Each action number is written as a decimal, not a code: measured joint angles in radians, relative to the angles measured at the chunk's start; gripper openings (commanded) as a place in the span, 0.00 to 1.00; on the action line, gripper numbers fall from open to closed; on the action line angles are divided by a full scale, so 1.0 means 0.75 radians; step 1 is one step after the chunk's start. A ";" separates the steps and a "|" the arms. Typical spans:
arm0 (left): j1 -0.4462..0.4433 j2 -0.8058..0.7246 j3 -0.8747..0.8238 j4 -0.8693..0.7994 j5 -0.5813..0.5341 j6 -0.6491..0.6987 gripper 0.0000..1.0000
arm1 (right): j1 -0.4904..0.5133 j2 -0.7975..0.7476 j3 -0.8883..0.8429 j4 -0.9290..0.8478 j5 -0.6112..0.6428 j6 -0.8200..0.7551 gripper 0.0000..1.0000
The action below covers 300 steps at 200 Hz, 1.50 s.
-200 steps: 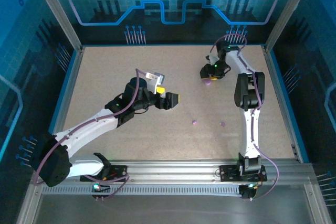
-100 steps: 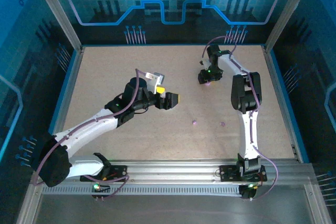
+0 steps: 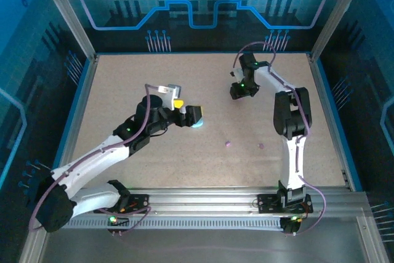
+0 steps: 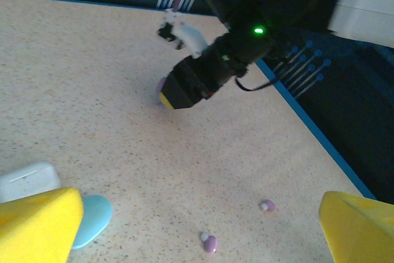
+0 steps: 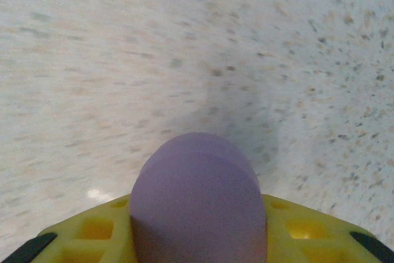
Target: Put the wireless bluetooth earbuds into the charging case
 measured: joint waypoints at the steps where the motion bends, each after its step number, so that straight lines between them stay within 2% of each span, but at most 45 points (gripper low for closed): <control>1: 0.002 -0.003 -0.002 0.000 -0.001 -0.003 0.99 | 0.003 -0.008 -0.005 0.004 -0.003 0.002 0.33; 25: 0.098 -0.060 -0.016 0.001 0.002 -0.092 0.98 | 0.091 -0.275 -0.149 0.156 -0.069 0.024 0.32; 45: 0.165 -0.079 -0.016 0.002 0.029 -0.156 0.94 | 0.204 -0.540 -0.293 0.313 -0.115 0.027 0.32; 75: 0.172 -0.079 -0.014 0.002 0.097 -0.197 0.87 | 0.362 -0.849 -0.514 0.533 -0.169 -0.038 0.31; 116: 0.172 -0.060 0.026 0.016 0.232 -0.220 0.76 | 0.477 -1.098 -0.850 0.727 -0.197 -0.222 0.29; 161: 0.135 0.032 0.109 0.040 0.392 -0.203 0.69 | 0.525 -1.204 -0.980 0.811 -0.212 -0.384 0.29; 238: 0.051 0.153 0.222 -0.003 0.479 -0.145 0.62 | 0.544 -1.236 -0.986 0.855 -0.225 -0.473 0.30; 280: 0.047 0.173 0.238 -0.023 0.485 -0.143 0.46 | 0.563 -1.242 -1.002 0.871 -0.243 -0.510 0.31; 300: 0.045 0.178 0.243 -0.025 0.491 -0.149 0.35 | 0.570 -1.252 -1.018 0.880 -0.240 -0.538 0.33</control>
